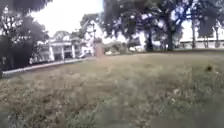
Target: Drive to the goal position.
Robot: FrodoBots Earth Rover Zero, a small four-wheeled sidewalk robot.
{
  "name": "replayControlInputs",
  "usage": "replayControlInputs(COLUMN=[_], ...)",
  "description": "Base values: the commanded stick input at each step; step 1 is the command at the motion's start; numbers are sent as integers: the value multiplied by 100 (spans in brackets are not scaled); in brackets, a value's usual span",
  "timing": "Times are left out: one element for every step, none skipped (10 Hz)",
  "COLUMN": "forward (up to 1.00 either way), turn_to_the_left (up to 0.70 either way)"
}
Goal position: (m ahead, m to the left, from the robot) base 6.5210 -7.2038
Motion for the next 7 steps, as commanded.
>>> replayControlInputs(forward=[70,70,70,70,70,70,70], turn_to_the_left=[-35,-35,-35,-35,-35,-35,-35])
